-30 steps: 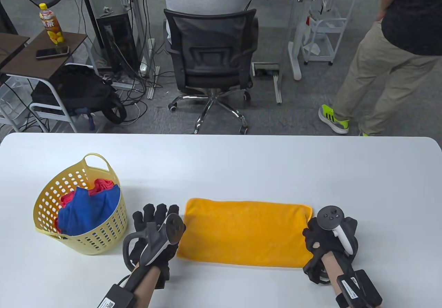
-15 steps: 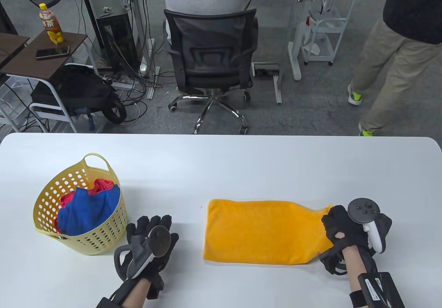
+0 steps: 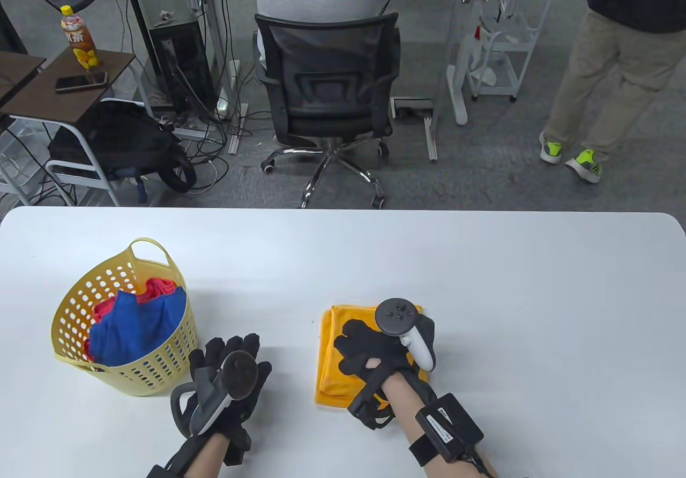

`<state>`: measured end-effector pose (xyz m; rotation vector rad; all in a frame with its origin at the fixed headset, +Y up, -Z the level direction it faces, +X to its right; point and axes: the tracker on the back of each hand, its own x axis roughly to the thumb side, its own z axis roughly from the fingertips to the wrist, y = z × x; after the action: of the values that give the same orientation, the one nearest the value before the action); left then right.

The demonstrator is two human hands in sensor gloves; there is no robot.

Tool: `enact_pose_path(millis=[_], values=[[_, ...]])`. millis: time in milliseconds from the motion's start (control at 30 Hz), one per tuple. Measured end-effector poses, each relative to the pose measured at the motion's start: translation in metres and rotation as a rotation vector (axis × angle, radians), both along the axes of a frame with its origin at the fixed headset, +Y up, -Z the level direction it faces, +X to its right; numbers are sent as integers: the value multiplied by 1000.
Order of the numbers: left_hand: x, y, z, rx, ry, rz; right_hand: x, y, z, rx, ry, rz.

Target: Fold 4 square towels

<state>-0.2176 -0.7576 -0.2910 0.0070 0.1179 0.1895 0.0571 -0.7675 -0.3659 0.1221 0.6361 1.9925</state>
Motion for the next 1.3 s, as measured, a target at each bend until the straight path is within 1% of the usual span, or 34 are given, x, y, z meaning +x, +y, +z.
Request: enact_pose_path(millis=[67, 100, 167, 200, 267, 300, 333, 367, 433, 500, 567, 633, 667, 700, 733, 800, 833, 933, 967, 1000, 1033, 1067, 1133, 1200, 1267, 1300], values=[[0, 0, -1, -1, -1, 8, 9, 9, 1, -14, 32, -46], [0, 0, -1, -4, -3, 9, 21, 18, 0, 12, 22, -72], [1, -2, -2, -12, -8, 2, 48, 34, -3, 74, -67, -80], [2, -4, -2, -18, -11, -6, 66, 41, -5, 105, -140, -41], [3, -6, -3, -22, -14, -23, 94, 44, -7, 138, -266, 70], [4, -6, -3, -23, -15, -28, 109, 41, -8, 145, -346, 172], [4, -7, -4, -25, -17, -36, 120, 36, -8, 144, -397, 277], [5, -7, -4, -25, -17, -40, 129, 24, -8, 134, -421, 451], [5, -8, -4, -23, -17, -49, 133, 6, -8, 79, -374, 652], [5, -8, -4, -22, -17, -61, 127, -12, -8, 52, -307, 726], [5, -10, -3, -26, -15, -70, 117, -24, -7, 42, -254, 709], [5, -13, -3, -32, -14, -77, 105, -26, -6, 148, -259, 789], [5, -14, -3, -32, -14, -84, 100, -27, -7, 187, -215, 860], [5, -15, -3, -35, -12, -87, 98, -27, -6, 216, -203, 866], [5, -15, -3, -35, -11, -90, 96, -28, -7, 252, -214, 819], [4, -16, -3, -35, -10, -91, 104, -26, -11, 227, -205, 793], [3, -16, -3, -35, -9, -91, 113, -25, -14, 211, -227, 765], [2, -16, -3, -32, -3, -92, 154, -20, -21, 169, -314, 757], [1, -16, -4, -34, 2, -90, 174, -17, -22, 150, -325, 801], [0, -17, -4, -36, 5, -88, 186, -14, -23, 142, -323, 847], [-1, -18, -5, -41, 7, -84, 205, -9, -22, 122, -335, 930], [-1, -19, -6, -47, 9, -86, 221, -5, -20, 117, -377, 971], [-1, -21, -7, -58, 8, -98, 241, -1, -17, 126, -457, 981], [0, -24, -8, -68, 6, -111, 260, 3, -15, 71, -512, 1009], [0, -26, -8, -74, 4, -120, 271, 5, -13, 16, -538, 1040], [0, -27, -8, -77, 3, -122, 275, 6, -12, 21, -568, 1073]])
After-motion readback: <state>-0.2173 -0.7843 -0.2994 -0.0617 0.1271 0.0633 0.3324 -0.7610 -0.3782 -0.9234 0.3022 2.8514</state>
